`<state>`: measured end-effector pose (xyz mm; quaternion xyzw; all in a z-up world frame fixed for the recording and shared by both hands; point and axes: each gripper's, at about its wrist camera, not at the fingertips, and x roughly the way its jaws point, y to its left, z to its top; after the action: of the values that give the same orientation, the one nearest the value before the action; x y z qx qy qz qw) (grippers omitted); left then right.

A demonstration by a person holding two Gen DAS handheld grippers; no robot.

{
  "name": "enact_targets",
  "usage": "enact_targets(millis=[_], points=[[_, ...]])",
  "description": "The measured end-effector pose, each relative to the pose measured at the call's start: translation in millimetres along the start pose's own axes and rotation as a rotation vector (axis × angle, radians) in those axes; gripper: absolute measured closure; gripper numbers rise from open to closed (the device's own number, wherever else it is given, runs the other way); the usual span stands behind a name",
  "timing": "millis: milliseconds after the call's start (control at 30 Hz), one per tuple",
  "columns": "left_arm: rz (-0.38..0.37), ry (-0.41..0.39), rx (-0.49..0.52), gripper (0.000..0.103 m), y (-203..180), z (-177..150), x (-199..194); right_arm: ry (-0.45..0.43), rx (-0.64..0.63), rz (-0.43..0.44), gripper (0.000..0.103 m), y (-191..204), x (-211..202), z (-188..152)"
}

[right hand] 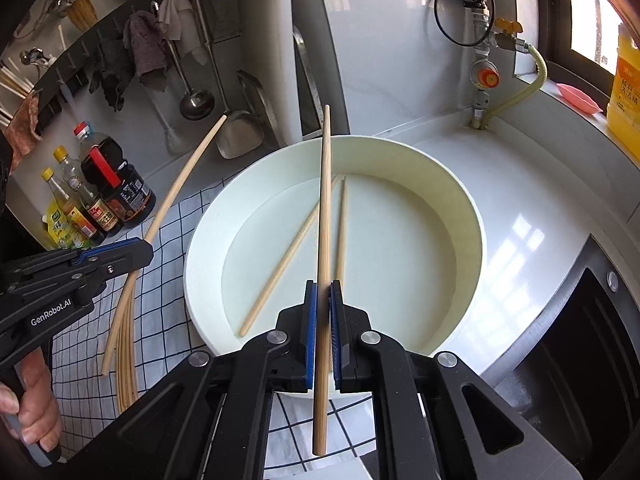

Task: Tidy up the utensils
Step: 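Carry the held chopsticks with both grippers over the white basin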

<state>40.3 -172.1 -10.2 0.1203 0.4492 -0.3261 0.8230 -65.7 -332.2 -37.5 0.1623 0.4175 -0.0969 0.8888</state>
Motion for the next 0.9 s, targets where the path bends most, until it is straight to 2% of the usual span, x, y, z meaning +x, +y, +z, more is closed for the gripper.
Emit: enact_targets(millis=[500, 900], points=[[-0.009, 0.079, 0.059, 0.096, -28, 31, 60, 0.045, 0.048, 0.016, 0.097, -26, 42, 16], [-0.011, 0.156, 0.106, 0.096, -35, 35, 102, 0.105, 0.097, -0.008, 0.097, -39, 72, 19]])
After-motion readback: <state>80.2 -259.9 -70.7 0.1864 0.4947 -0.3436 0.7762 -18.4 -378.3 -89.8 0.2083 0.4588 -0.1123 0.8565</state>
